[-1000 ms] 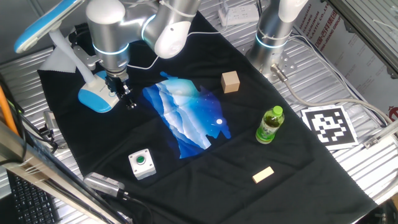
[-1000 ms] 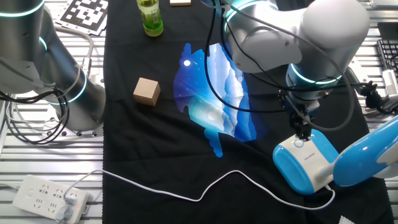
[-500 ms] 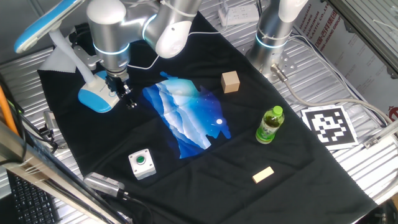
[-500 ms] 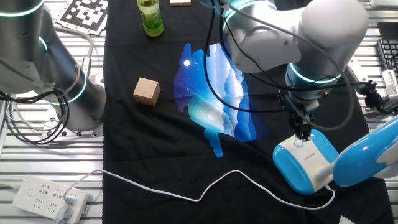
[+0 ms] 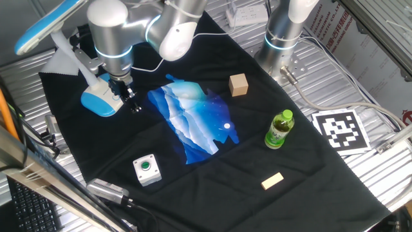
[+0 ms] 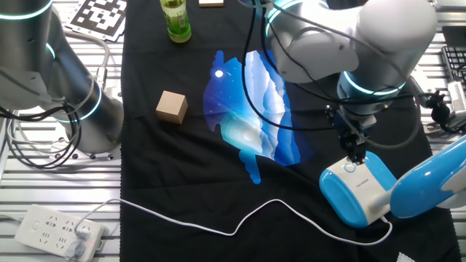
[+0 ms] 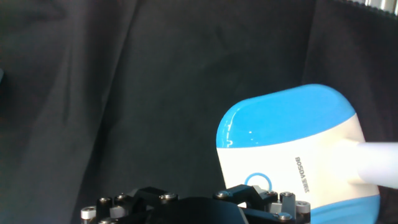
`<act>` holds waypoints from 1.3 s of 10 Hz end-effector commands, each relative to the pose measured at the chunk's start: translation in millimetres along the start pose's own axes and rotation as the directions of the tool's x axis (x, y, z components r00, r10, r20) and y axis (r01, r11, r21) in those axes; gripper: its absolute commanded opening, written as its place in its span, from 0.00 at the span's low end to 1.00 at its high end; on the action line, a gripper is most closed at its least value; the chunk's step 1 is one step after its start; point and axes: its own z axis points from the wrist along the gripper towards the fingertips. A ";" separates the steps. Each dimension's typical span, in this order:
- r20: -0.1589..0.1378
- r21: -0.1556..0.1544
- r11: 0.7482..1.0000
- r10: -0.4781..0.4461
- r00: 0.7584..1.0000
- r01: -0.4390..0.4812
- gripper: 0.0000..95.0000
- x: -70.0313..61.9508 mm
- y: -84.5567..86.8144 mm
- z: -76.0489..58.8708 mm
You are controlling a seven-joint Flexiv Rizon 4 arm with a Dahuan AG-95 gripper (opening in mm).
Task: Turn on the desk lamp by pressing the button
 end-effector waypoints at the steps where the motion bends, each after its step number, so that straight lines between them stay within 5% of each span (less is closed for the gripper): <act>1: -0.031 -0.011 1.000 -0.001 1.000 0.001 1.00 -0.1 0.0 -1.3; 2: -0.048 -0.024 0.999 0.028 0.998 -0.029 1.00 -0.1 0.0 -1.3; 4: -0.019 -0.107 0.989 0.101 0.995 -0.103 1.00 -0.1 0.0 -1.3; 13: -0.013 -0.077 0.991 0.108 0.994 -0.109 1.00 -3.6 0.8 1.7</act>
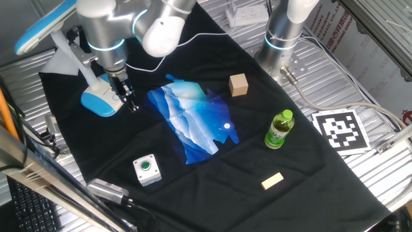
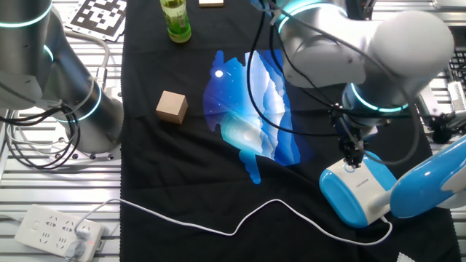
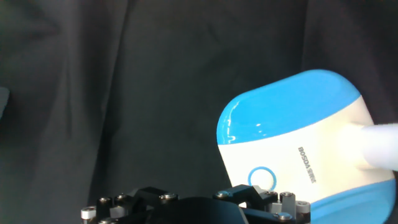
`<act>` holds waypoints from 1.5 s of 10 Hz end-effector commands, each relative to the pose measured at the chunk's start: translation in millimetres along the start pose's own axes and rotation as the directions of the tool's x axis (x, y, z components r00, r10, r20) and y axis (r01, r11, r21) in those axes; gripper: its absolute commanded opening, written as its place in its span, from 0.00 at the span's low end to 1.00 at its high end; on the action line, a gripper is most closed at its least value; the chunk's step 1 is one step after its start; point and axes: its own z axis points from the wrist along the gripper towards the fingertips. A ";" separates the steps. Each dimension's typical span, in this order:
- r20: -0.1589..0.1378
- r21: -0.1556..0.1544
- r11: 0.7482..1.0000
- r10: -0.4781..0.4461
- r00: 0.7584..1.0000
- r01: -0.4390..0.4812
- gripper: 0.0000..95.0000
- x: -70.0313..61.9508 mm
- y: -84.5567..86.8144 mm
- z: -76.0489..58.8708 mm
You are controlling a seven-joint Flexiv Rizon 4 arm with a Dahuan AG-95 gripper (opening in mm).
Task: Turn on the desk lamp by pressing the button
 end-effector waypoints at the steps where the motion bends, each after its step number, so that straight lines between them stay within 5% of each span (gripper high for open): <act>1: -0.021 0.018 1.000 0.009 1.000 -0.009 1.00 -4.8 -1.3 5.6; 15: -0.029 0.032 0.999 0.004 1.000 -0.003 1.00 -7.1 -7.5 13.9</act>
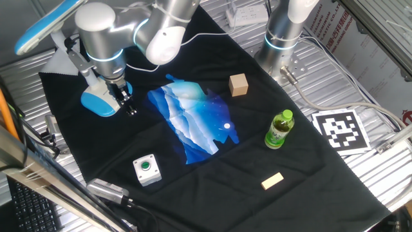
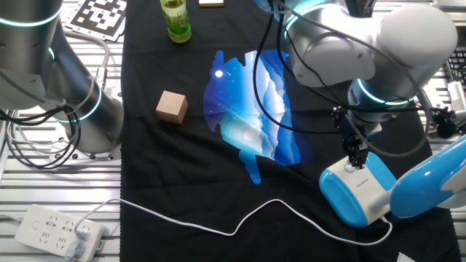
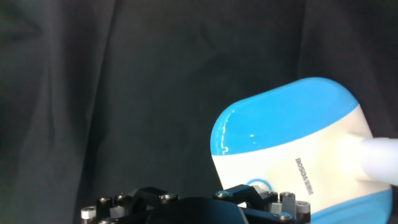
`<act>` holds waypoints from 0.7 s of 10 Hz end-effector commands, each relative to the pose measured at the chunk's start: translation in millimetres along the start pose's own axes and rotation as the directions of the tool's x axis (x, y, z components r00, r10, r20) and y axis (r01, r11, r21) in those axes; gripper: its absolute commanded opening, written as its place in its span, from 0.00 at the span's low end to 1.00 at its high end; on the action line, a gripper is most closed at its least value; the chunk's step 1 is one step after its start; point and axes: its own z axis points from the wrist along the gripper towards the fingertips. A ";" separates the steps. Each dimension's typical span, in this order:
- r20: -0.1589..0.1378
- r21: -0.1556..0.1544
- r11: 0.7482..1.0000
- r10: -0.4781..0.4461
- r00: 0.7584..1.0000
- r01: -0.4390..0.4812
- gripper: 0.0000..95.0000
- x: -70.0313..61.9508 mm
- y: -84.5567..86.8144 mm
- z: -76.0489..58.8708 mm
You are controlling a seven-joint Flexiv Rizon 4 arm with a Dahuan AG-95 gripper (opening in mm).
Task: Turn on the desk lamp by pressing the button
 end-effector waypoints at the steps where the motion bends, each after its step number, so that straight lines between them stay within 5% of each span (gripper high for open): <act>1: 0.001 -0.006 1.000 -0.004 1.000 0.004 1.00 -0.3 -0.9 2.7; 7: 0.001 -0.010 1.000 -0.007 1.000 0.007 1.00 1.6 -1.9 4.4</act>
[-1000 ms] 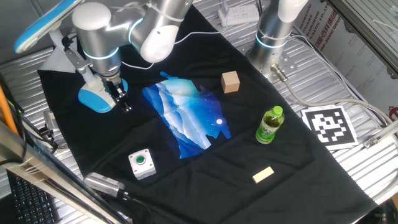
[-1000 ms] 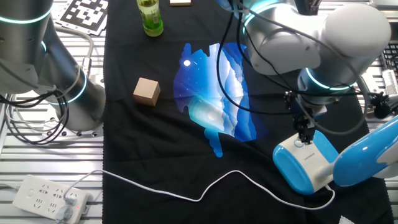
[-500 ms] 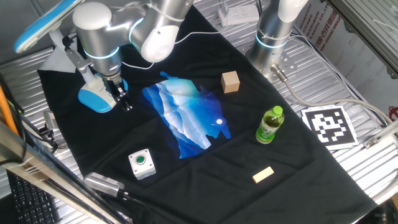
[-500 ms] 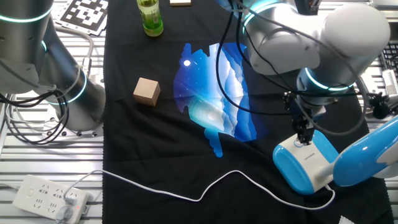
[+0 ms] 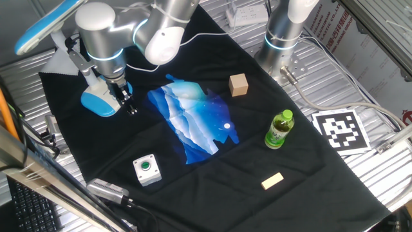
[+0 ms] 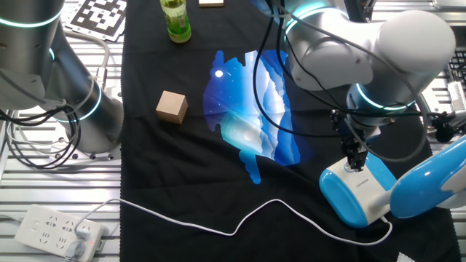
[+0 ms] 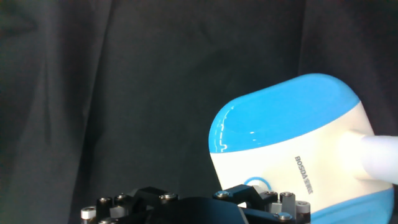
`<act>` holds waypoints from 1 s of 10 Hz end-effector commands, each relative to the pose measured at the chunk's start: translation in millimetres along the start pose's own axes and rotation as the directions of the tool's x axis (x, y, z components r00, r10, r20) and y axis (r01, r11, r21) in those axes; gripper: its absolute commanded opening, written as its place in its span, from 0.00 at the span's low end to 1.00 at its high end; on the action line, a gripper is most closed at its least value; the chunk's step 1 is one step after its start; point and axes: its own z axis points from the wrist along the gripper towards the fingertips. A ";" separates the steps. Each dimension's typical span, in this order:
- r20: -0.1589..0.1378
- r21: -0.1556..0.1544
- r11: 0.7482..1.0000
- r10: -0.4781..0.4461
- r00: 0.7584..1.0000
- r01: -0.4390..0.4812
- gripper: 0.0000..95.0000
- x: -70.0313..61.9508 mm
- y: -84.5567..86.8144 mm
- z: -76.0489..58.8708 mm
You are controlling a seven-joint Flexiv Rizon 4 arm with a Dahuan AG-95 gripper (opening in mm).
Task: Turn on the desk lamp by pressing the button
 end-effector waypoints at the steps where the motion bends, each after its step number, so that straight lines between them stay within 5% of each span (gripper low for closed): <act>1: 0.000 -0.002 1.000 -0.003 1.000 0.003 1.00 -0.6 -0.6 1.1; 10: 0.003 -0.008 1.000 -0.008 1.000 0.009 1.00 -1.7 -2.7 4.1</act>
